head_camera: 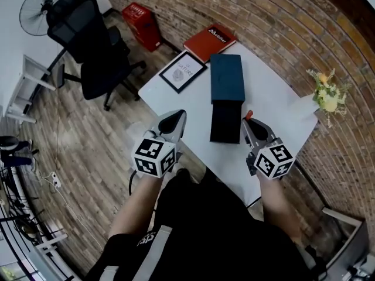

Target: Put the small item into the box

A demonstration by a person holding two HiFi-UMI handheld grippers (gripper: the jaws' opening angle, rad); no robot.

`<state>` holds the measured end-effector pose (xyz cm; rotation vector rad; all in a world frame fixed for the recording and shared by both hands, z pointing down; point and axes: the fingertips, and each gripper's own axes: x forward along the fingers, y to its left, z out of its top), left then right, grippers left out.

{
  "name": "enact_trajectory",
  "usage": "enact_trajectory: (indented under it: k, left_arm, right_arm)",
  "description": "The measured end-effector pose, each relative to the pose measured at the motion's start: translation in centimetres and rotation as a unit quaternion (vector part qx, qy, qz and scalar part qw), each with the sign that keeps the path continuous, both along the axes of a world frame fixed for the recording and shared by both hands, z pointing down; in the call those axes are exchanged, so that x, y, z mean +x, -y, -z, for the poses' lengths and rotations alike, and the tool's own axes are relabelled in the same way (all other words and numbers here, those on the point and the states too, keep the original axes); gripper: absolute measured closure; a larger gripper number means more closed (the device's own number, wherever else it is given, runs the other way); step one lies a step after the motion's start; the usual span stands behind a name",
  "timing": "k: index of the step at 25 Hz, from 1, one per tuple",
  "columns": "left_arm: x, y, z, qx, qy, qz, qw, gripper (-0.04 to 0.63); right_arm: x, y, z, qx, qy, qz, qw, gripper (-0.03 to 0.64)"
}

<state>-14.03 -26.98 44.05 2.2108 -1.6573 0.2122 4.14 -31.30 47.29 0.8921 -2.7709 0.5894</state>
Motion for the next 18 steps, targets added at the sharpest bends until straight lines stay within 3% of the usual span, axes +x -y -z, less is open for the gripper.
enact_trajectory:
  k: [9,18]
  left_arm:
    - [-0.2,4.4,-1.8,-0.007,-0.025,-0.054,0.9982,0.588]
    - [-2.1,6.6,-3.3,-0.011,-0.029,-0.146,0.9888,0.588]
  right_arm:
    - [0.9,1.5,-2.7,-0.027,-0.042,-0.062,0.997,0.604]
    - [-2.6,0.6,-2.8,-0.035,-0.057,-0.137,0.988,0.604]
